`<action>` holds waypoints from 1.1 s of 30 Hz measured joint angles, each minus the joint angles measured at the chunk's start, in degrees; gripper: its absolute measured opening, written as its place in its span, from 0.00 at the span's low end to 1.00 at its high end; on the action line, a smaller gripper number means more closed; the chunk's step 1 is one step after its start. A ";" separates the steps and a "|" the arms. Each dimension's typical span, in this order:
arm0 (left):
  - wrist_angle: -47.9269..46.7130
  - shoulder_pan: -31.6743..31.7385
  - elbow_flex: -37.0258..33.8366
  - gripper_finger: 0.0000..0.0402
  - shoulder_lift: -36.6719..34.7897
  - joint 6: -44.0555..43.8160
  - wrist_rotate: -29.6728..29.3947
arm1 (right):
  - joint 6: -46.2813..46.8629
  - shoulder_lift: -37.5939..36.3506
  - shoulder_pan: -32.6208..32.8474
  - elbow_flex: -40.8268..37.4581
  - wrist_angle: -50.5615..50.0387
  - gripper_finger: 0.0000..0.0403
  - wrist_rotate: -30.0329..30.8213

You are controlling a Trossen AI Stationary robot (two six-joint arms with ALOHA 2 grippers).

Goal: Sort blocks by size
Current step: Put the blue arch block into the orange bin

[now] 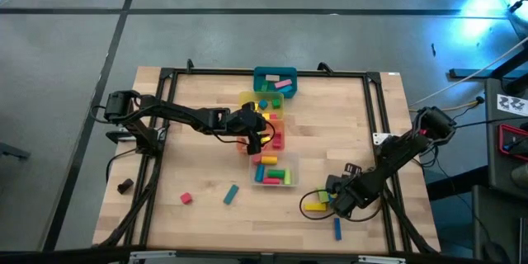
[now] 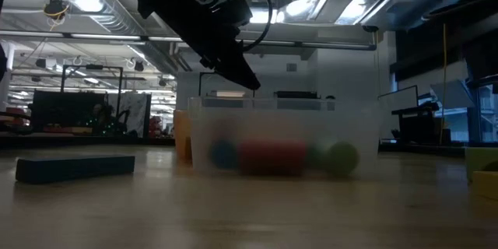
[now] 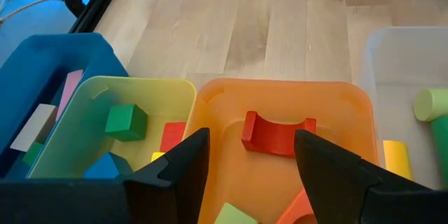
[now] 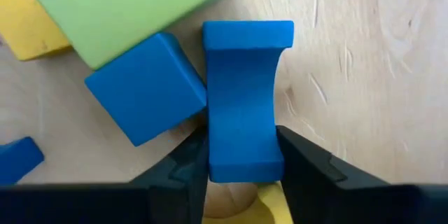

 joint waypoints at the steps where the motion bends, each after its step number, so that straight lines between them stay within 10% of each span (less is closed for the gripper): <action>1: 0.00 -0.01 0.00 0.48 0.00 0.00 0.00 | -0.02 -0.03 -0.01 0.03 -0.05 0.34 -0.28; 19: -11.40 -0.40 -0.02 0.48 -11.43 1.38 0.04 | -12.02 0.04 -8.02 6.16 -15.40 0.36 2.57; 26: -26.65 -3.22 0.00 0.48 -19.05 -3.77 0.60 | -22.00 0.02 -14.63 13.04 -29.11 0.35 13.50; 33: -42.48 -8.67 0.00 0.48 -22.03 -15.87 10.54 | -36.88 0.02 -21.62 18.26 -19.40 0.36 22.38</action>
